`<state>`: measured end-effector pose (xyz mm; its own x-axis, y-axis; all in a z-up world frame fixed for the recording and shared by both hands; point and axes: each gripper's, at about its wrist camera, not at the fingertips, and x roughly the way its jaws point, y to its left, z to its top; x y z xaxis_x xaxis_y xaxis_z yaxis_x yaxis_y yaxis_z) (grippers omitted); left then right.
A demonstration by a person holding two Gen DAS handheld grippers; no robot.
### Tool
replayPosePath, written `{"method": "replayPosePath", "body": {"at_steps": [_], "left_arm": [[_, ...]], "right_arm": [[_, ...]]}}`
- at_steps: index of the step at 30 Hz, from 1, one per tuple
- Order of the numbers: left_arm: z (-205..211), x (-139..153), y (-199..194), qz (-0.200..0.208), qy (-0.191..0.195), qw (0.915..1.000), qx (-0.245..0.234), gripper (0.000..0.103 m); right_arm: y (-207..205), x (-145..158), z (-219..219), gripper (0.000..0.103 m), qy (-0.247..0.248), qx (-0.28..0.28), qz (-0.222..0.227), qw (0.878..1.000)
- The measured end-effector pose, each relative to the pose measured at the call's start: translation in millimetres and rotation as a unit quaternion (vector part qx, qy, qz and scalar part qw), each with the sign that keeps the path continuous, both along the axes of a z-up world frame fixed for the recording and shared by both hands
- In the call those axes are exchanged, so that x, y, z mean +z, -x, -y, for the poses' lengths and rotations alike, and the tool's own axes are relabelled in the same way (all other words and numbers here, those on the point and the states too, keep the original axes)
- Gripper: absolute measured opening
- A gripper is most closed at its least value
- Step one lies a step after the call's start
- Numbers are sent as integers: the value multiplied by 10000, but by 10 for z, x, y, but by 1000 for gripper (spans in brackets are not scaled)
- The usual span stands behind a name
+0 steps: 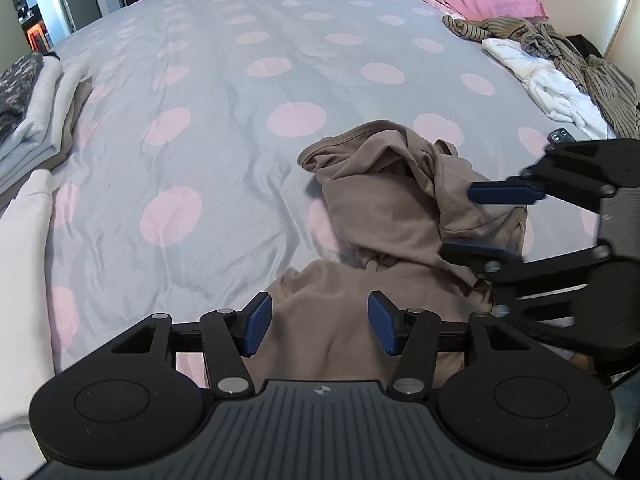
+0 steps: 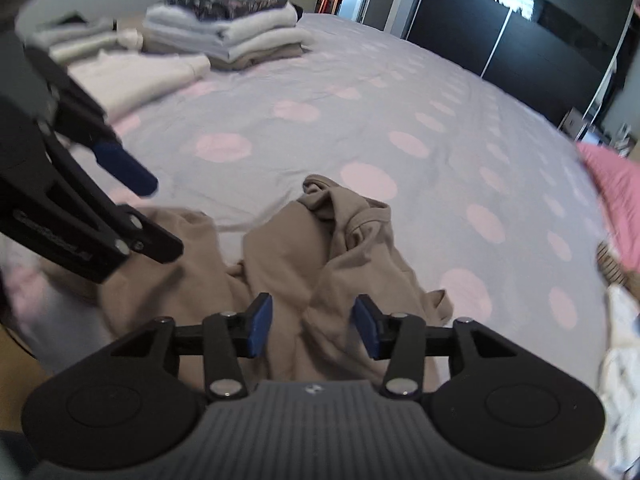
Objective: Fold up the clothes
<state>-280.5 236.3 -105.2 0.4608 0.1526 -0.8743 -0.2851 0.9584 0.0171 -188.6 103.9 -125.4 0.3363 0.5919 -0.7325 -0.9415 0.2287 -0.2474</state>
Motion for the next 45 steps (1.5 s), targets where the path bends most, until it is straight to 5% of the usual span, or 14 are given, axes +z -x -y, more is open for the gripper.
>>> {"method": "replayPosePath", "body": {"at_steps": [2,4,6,15,22,33,45], "left_arm": [[16,-40,-33,-60,-86,9999,-56,52],[21,-100,-53,-158,-95,9998,-81,53],[18,-148,-60,-262,-14,9996,-67,54],[17,-57,-8,-60,-99,9998,-154,54],[-35,119,-166,-47,-590,9964,-603,54],[-12,15,-891,6,-771,9833,-1651,54],[-51,-392,-1647,-116,-528,9769,-2067,46]], "right_arm": [[-38,-71,-52,43,123,-50,174,9998],[-100,-89,-55,17,209,-151,103,9996],[-175,-73,-36,8,270,-321,34,9991],[-525,36,300,6,785,-905,193,9926],[-850,131,574,6,1645,-673,1160,9772],[-1051,-29,544,6,1789,-579,570,9805],[-1044,-130,388,6,1685,-358,231,9848]]}}
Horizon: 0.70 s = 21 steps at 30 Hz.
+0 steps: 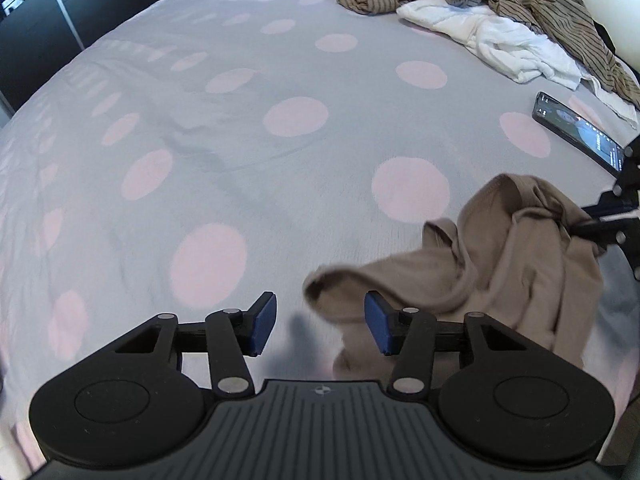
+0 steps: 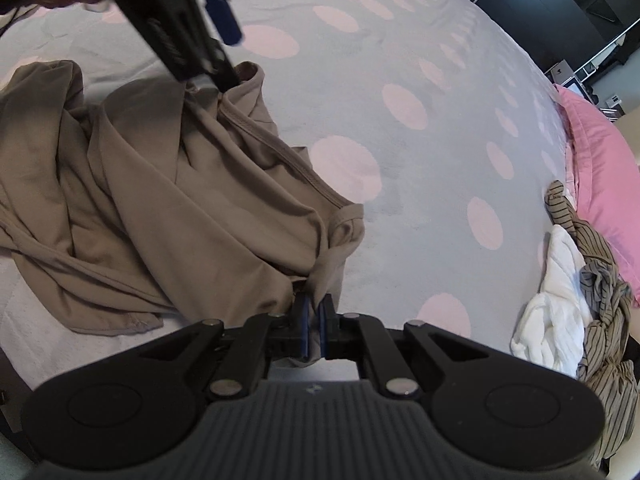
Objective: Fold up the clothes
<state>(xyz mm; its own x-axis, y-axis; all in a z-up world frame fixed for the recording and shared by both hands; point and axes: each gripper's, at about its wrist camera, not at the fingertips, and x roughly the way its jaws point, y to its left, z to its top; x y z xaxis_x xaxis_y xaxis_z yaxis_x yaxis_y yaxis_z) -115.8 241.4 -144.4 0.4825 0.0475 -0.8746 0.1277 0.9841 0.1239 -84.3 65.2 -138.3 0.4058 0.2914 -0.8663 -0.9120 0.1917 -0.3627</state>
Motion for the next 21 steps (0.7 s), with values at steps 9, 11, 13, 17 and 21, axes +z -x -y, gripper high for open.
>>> {"method": "replayPosePath", "body": {"at_steps": [9,11,13,17,21], "left_arm": [[25,-113,-147,11,-387,9991,194,5],[-13,-23,-103,153,-473,9980,402,5],[-64,101,-42,320,-546,9961,613,5],[-224,531,194,781,-693,9895,1002,5],[-377,1064,513,1338,-901,9767,1418,4]], "right_arm": [[-12,-29,-64,7,-2,59,-69,10000],[-11,-18,-59,6,-32,50,-44,10000],[-14,15,-54,6,-127,4,72,9999],[22,161,-44,6,-476,-42,536,9974],[122,392,-56,5,-959,-37,1050,9898]]}}
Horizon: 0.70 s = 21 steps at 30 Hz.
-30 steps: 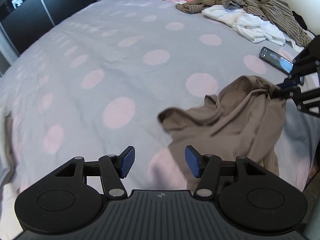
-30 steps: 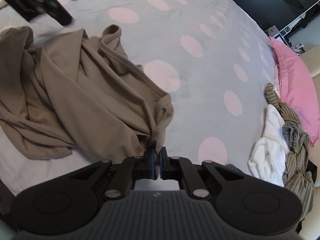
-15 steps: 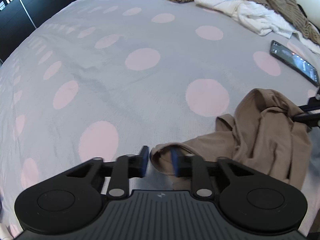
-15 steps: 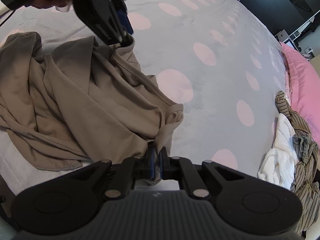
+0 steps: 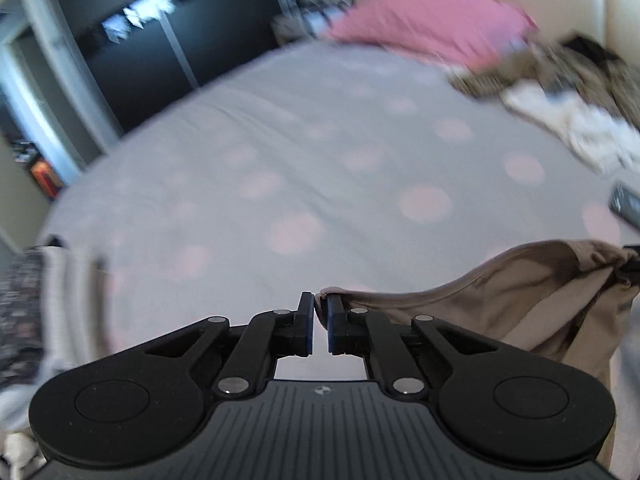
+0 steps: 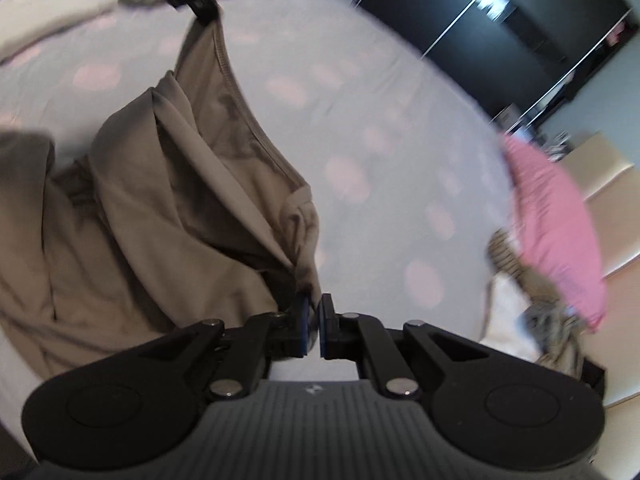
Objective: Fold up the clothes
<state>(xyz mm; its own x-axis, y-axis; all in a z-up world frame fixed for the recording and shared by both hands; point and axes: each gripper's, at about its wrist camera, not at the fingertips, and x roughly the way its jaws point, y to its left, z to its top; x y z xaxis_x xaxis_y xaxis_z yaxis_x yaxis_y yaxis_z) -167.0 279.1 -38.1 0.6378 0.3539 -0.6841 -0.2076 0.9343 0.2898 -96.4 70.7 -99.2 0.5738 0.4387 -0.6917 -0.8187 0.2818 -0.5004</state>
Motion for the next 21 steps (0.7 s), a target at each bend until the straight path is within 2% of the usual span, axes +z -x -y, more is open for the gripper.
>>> {"method": "replayPosePath", "body": {"at_steps": [5,9,13,16,19,20,21], "left_arm": [[-45,758,463,702,-367,9962,376,4],[37,1384,822,1327,-711,9869,583,4],[177,1983,1198,1993,-968,9723,746,4],[279,2315,1418,2343,-961,9644,766,4],[347,2487,1584,2526,-840,9611,739,4],[352,2487,1622,2525,-784,9617,730,4],[341,2460,1649,2482,-722,9632,732,4]], "right_arm": [[146,452,-6,5,-659,21,814,9945],[260,934,15,5,-1208,71,1325,9838],[333,1504,141,5,-1686,288,1325,9763],[388,1931,236,5,-2042,450,1322,9689],[441,2351,330,5,-2389,615,1308,9602],[447,2379,353,5,-2433,699,1182,9602],[397,2271,334,5,-2344,669,1008,9646]]}}
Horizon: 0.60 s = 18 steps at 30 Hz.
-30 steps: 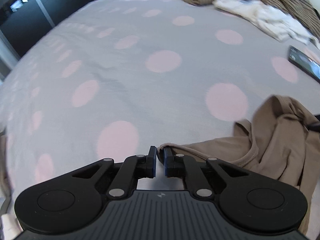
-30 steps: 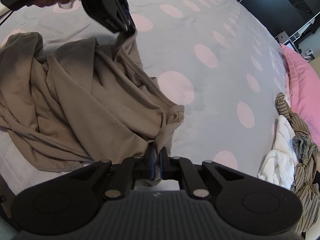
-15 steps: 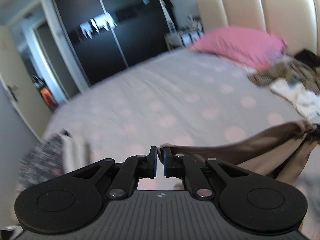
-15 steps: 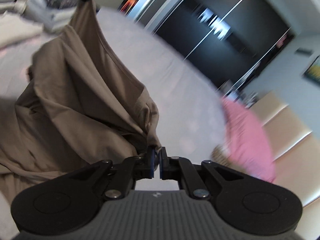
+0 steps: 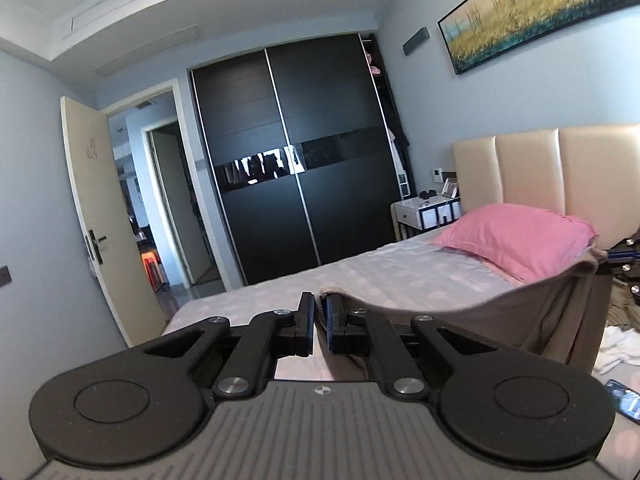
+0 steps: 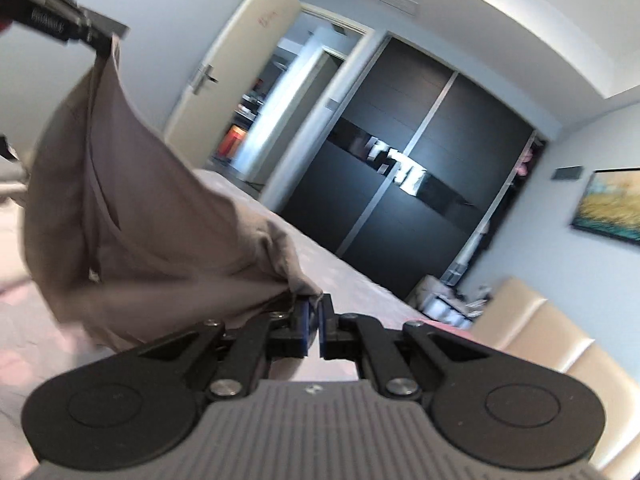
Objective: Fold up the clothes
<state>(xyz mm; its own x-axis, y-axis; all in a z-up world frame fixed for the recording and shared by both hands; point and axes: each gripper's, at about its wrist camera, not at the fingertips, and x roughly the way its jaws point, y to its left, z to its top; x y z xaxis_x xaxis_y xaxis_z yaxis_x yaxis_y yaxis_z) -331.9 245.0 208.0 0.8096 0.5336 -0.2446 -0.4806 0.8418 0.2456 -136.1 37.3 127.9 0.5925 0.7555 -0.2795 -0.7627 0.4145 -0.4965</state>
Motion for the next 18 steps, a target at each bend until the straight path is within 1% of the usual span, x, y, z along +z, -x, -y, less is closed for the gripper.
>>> {"method": "replayPosePath", "body": {"at_steps": [1,3,5,6,9,13,16,18], "left_arm": [[-22,-58,9,-98,67,9999,-16,4],[-59,-248,-28,-447,197,9988,-79,4],[-113,-514,-93,-898,414,9950,-166,4],[-155,-680,-147,-1133,575,9917,-212,4],[-282,-1214,-324,-1732,1041,9788,-345,4],[-464,-1830,-558,-2361,1579,9576,-482,4],[-567,-2159,-667,-2702,1905,9427,-453,4],[-616,-2316,-763,-2858,1927,9378,-415,4]], "right_arm": [[-51,-108,-19,5,104,0,-173,9998],[-153,-325,-58,5,313,-1,-519,9982],[-254,-542,-97,5,521,-1,-864,9949],[-305,-650,-116,5,625,-1,-1036,9926],[-458,-975,-174,5,935,-2,-1550,9835],[-661,-1409,-252,5,1342,-2,-2225,9656],[-811,-1736,-310,5,1637,-8,-2717,9483],[-846,-2000,-365,5,1703,-138,-2906,9415]]}}
